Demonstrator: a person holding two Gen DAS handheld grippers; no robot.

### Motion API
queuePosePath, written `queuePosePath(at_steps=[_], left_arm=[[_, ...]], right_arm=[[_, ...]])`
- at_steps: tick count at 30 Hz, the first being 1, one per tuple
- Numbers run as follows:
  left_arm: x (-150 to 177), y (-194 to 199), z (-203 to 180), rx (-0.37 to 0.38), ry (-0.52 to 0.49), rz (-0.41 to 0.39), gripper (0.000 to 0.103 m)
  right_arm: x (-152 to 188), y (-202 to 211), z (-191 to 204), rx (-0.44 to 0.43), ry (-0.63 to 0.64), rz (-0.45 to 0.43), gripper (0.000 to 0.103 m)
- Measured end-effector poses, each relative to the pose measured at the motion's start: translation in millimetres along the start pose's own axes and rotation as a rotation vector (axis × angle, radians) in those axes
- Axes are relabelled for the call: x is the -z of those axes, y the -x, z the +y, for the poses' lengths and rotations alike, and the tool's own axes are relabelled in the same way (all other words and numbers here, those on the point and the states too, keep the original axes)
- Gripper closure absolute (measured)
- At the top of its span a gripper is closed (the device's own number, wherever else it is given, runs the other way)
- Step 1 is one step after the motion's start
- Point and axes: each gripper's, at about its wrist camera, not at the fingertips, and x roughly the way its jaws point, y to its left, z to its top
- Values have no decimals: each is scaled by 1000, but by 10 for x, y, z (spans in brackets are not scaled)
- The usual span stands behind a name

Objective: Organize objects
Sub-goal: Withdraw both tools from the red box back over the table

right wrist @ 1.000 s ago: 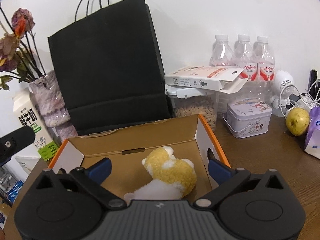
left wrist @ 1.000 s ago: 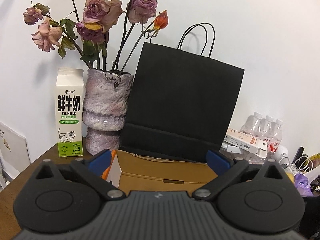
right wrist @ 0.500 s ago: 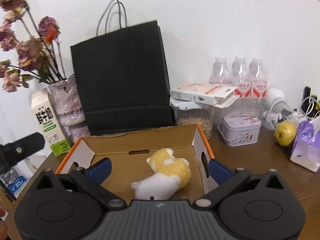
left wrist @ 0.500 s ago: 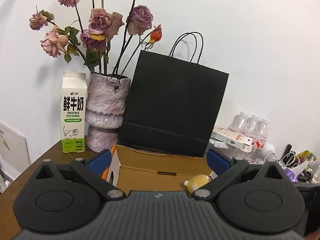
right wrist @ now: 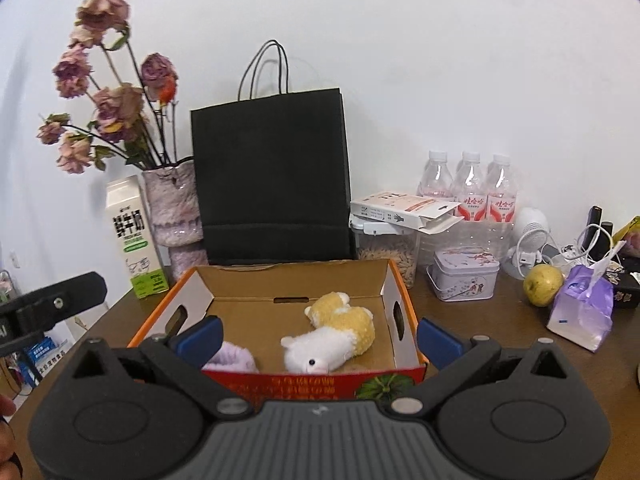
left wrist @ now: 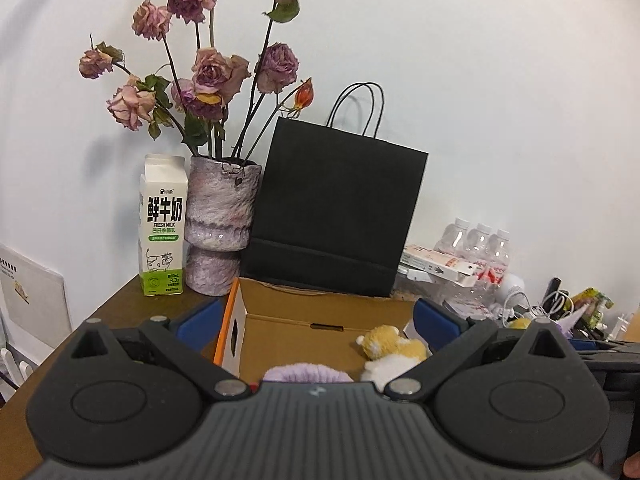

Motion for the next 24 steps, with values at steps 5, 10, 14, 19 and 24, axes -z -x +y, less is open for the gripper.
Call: queuePosePath(at_steps=[5, 10, 14, 19, 24], left_arm=[[49, 278, -55, 10, -19, -8, 0], [142, 563, -55, 14, -20, -19, 0], [236, 750, -42, 13, -18, -7, 0], [323, 998, -51, 3, -37, -9, 0], [417, 1248, -85, -2, -57, -6, 0]], right_arm=[[122, 287, 16, -5, 17, -15, 0], [228, 576, 16, -9, 41, -35, 0], [316, 804, 24, -15, 60, -47, 0], [463, 1056, 34, -33, 73, -58, 0], [642, 1291, 64, -51, 98, -66, 0]])
